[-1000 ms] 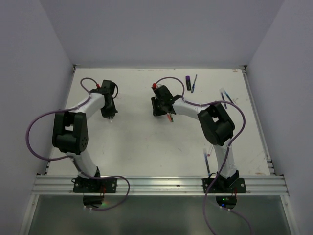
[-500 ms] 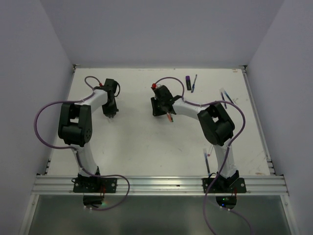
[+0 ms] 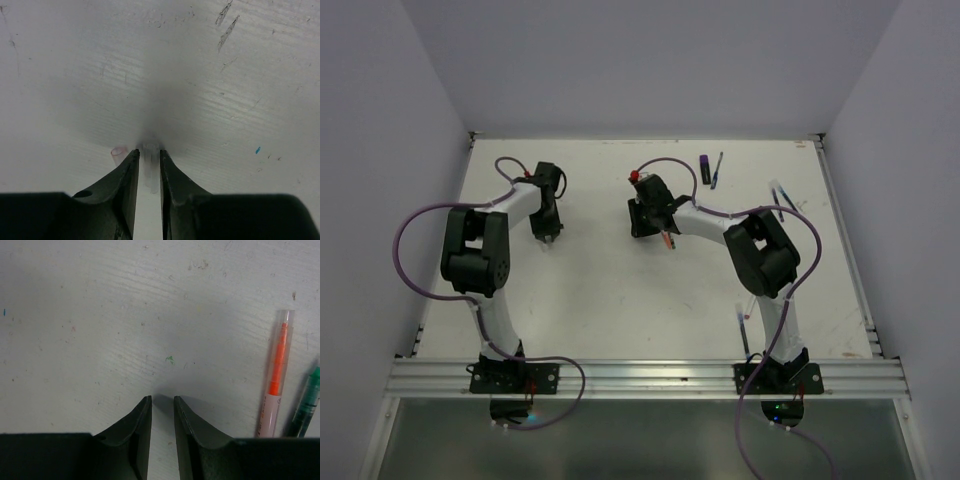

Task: Open the pen caps

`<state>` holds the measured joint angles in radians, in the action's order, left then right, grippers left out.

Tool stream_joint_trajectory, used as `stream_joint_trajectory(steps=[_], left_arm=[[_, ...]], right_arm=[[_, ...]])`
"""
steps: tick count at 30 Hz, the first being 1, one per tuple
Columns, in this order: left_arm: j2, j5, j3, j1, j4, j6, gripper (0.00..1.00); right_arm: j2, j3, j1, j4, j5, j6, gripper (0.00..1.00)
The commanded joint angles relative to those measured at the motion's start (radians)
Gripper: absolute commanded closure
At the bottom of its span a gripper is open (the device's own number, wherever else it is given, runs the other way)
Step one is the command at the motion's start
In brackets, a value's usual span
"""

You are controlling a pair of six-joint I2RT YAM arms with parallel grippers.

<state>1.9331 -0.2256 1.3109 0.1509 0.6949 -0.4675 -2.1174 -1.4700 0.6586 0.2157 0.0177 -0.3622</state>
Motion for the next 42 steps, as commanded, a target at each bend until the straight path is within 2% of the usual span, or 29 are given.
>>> stream_joint_trajectory(steps=[1,13,15,16,17,23,27,32,33,36,38,42], left_arm=[[0.003,-0.001,-0.002,-0.007,-0.025,0.004,0.74],[-0.049,0.005,0.016,-0.007,-0.034,0.003,0.71],[-0.069,-0.009,0.030,-0.007,-0.023,-0.005,0.65],[-0.077,-0.012,0.050,-0.007,-0.011,-0.010,0.57],[-0.083,-0.018,0.060,-0.007,-0.005,-0.014,0.54],[-0.187,0.008,0.151,-0.007,0.051,-0.039,0.46],[-0.292,0.061,0.198,0.009,0.057,-0.054,0.44],[-0.406,0.152,0.177,0.091,0.040,-0.077,0.43],[-0.422,0.166,0.135,0.111,0.016,-0.089,0.43],[-0.486,0.233,0.053,0.202,-0.073,-0.117,0.42],[-0.543,0.336,-0.050,0.267,-0.135,-0.138,0.42],[-0.625,0.417,-0.196,0.374,-0.313,-0.200,0.42]], right_arm=[[0.023,0.023,-0.001,0.028,0.007,0.009,0.71],[0.027,0.008,-0.001,0.051,-0.001,0.012,0.71],[0.033,-0.007,-0.001,0.060,-0.008,0.019,0.71],[0.036,-0.022,-0.001,0.074,-0.010,0.020,0.71],[0.037,-0.030,-0.002,0.080,-0.010,0.023,0.71],[0.094,-0.084,-0.001,0.143,-0.051,0.049,0.68],[0.252,-0.058,-0.002,0.212,-0.136,0.057,0.64],[0.537,0.112,-0.053,0.353,-0.180,0.009,0.58],[0.581,0.155,-0.069,0.369,-0.176,-0.009,0.49],[0.752,0.328,-0.166,0.398,-0.151,-0.034,0.43],[0.862,0.443,-0.237,0.427,-0.137,-0.041,0.43],[0.994,0.586,-0.284,0.514,-0.140,-0.072,0.46]])
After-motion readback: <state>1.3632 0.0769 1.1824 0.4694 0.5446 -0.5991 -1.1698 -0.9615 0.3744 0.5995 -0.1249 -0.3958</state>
